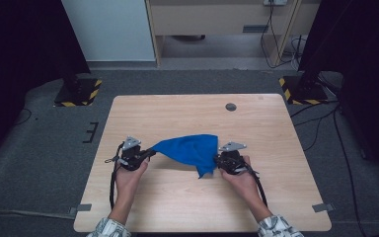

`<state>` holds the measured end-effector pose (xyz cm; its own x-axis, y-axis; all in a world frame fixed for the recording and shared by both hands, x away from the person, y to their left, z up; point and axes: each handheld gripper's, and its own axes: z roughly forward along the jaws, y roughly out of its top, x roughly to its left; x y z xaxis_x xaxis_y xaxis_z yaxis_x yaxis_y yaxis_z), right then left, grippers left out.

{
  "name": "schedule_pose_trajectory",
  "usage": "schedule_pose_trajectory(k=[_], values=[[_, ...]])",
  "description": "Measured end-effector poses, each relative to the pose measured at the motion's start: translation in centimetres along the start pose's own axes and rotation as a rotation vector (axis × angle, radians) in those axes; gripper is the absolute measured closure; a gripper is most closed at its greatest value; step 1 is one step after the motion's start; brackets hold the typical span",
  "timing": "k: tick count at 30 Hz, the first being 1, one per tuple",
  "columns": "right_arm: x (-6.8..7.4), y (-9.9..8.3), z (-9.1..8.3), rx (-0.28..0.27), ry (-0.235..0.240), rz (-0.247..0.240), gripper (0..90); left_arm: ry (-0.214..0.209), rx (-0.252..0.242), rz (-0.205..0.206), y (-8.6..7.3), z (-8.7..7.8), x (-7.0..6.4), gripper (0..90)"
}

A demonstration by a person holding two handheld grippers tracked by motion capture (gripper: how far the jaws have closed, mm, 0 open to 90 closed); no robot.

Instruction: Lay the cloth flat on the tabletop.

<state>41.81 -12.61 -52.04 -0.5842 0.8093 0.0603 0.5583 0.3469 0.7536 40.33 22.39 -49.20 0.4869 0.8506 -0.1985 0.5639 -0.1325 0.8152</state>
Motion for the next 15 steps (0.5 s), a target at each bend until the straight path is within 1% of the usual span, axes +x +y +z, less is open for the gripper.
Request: schedule_pose_trajectory(k=[2,3,5,10,13,15], values=[[-0.5,0.1,-0.7,-0.025,0.014,0.023,76.6,-0.003,0.008,0.005,0.0,0.2,-0.1,88.1],[-0.5,0.1,-1.4,-0.057,0.032,0.044,73.6,-0.002,0.010,0.006,0.0,0.2,-0.1,88.1],[-0.4,0.1,-1.6,-0.065,0.041,0.046,72.6,0.000,0.014,0.006,-0.1,0.2,0.0,88.0],[1.6,-0.4,-2.2,-0.098,0.106,0.023,59.2,0.008,0.014,0.000,-0.1,0.1,0.2,88.0],[2.7,-0.5,-2.2,-0.101,0.129,0.012,50.8,0.008,0.024,0.002,-0.2,0.1,0.2,88.0],[3.1,-0.6,-2.1,-0.095,0.131,0.010,44.9,0.009,0.026,0.004,-0.2,0.2,0.2,88.0]])
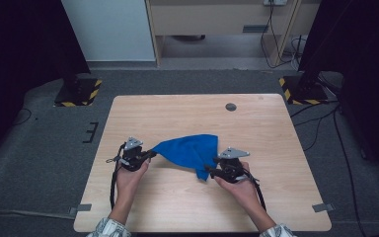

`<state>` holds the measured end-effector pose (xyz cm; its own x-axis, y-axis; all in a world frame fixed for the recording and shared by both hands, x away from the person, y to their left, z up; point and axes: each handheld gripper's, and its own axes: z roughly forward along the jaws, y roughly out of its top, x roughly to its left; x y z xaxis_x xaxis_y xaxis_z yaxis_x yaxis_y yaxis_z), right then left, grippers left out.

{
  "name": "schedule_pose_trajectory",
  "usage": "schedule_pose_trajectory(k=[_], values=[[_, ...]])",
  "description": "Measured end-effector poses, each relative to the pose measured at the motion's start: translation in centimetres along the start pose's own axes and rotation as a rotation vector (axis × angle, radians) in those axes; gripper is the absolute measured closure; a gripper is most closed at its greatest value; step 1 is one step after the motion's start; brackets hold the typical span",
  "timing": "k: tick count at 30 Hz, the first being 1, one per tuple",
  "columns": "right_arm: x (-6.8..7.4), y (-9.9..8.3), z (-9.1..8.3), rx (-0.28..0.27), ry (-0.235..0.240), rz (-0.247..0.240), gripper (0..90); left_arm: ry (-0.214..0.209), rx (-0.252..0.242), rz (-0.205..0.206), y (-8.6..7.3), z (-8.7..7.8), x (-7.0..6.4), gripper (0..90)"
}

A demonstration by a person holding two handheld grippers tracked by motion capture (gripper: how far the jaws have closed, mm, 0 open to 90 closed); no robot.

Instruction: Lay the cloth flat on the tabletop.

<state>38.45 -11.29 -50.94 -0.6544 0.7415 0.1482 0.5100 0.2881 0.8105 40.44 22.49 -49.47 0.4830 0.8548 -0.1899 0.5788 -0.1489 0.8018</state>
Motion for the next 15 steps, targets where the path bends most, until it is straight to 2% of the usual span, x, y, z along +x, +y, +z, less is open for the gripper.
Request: schedule_pose_trajectory(k=[3,7,15], values=[[0.3,-0.4,0.5,0.018,0.003,0.016,37.5,0.001,-0.002,0.001,0.0,0.0,0.0,88.0],[0.7,-0.8,1.1,0.036,0.010,0.015,32.8,0.005,-0.007,-0.002,0.1,-0.1,0.1,88.0],[1.8,-1.7,2.6,0.084,-0.007,-0.023,37.3,0.008,-0.014,-0.010,0.0,-0.2,0.1,88.0]])
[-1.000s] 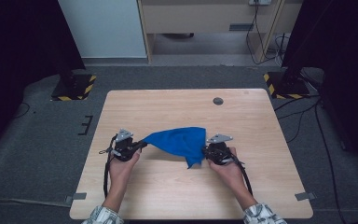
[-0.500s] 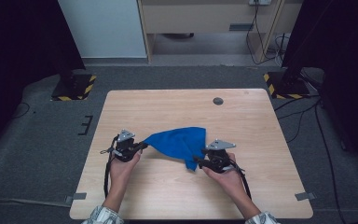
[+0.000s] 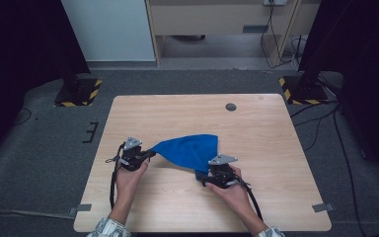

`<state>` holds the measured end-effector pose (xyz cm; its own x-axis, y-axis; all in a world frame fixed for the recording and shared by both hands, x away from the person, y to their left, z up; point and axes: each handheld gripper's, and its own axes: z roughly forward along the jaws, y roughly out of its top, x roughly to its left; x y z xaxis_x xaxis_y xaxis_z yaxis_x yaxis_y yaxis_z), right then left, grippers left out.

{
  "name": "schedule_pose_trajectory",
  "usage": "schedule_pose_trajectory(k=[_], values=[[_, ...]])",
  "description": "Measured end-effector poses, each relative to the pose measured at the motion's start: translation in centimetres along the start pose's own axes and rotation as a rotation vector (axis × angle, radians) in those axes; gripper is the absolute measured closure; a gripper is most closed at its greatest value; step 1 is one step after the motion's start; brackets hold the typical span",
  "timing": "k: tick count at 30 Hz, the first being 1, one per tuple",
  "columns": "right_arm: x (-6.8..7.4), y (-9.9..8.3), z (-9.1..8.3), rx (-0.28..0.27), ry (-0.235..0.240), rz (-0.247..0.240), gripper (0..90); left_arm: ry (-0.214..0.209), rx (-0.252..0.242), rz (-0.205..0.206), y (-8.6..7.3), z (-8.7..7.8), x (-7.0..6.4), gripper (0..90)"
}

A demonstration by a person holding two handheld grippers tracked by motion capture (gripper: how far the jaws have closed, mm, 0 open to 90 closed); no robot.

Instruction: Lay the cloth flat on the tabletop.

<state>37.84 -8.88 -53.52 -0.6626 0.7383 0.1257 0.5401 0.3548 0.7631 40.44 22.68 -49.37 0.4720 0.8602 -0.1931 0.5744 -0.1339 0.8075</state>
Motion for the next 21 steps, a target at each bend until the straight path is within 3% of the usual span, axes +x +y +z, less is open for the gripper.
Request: schedule_pose_trajectory(k=[4,7,10,15,21], values=[[0.5,0.0,0.2,0.003,-0.033,-0.030,40.8,0.005,-0.007,-0.005,0.0,-0.1,0.0,88.0],[0.6,-0.1,0.1,0.006,-0.060,-0.056,48.2,0.013,-0.018,-0.015,0.0,-0.3,0.2,88.0],[0.5,-0.1,0.0,0.010,-0.064,-0.071,59.3,0.021,-0.031,-0.028,0.0,-0.5,0.3,88.0],[-0.4,-0.2,-0.4,0.007,-0.063,-0.053,76.8,0.026,-0.038,-0.042,0.0,-0.6,0.6,88.0],[-1.9,0.0,-1.5,-0.005,-0.085,-0.021,74.8,0.021,-0.038,-0.041,0.0,-0.6,0.5,88.1]])
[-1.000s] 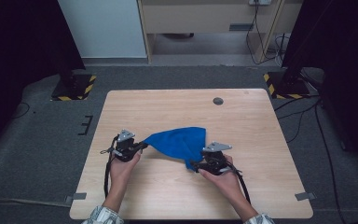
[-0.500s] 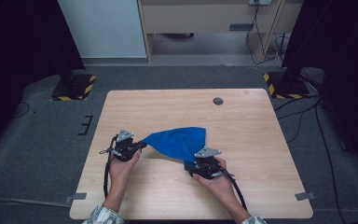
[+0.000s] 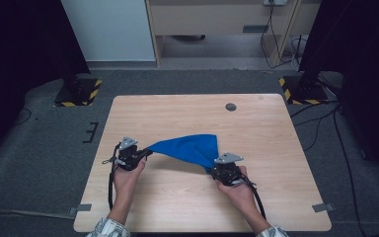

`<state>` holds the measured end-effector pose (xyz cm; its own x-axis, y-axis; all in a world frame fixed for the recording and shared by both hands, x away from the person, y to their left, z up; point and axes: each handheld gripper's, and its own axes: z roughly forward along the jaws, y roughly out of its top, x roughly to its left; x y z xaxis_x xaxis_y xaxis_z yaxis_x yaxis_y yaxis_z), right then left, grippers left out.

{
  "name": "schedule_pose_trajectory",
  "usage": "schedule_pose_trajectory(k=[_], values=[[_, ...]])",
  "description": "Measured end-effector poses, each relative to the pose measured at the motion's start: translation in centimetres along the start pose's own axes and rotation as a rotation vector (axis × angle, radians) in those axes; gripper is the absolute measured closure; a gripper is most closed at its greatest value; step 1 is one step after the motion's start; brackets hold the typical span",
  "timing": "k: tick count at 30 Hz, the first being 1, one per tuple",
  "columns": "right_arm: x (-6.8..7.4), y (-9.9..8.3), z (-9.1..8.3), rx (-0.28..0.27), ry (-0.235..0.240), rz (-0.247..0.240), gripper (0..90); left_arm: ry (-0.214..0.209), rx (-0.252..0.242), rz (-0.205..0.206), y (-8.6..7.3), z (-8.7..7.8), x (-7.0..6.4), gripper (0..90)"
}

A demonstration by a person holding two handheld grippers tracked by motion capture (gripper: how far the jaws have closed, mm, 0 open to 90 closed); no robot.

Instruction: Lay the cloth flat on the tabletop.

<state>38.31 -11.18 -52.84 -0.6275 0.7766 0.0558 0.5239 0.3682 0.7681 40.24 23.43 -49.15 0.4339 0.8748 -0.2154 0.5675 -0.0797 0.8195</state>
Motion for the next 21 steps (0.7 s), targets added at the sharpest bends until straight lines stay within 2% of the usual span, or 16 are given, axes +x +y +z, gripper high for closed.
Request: schedule_pose_trajectory(k=[2,8,13,15,16,21], values=[[-0.7,0.2,-0.5,-0.008,-0.016,0.011,71.2,0.002,-0.001,0.000,0.0,0.0,0.0,88.1],[-1.4,0.3,-0.9,-0.020,-0.021,0.018,73.8,0.008,-0.010,-0.010,0.1,-0.2,0.1,88.1],[-1.9,0.6,-1.6,-0.048,-0.035,0.025,78.5,0.010,-0.009,-0.016,0.0,-0.2,0.2,88.1],[-2.2,0.7,-1.9,-0.057,-0.028,0.030,87.3,0.005,-0.008,-0.015,0.0,-0.2,0.2,88.1],[-2.4,0.7,-2.0,-0.058,-0.015,0.041,87.9,0.004,-0.006,-0.012,0.0,-0.2,0.1,88.1],[-3.1,1.1,-2.7,-0.093,-0.020,0.045,87.8,-0.008,0.007,0.000,0.0,0.1,-0.2,88.1]])
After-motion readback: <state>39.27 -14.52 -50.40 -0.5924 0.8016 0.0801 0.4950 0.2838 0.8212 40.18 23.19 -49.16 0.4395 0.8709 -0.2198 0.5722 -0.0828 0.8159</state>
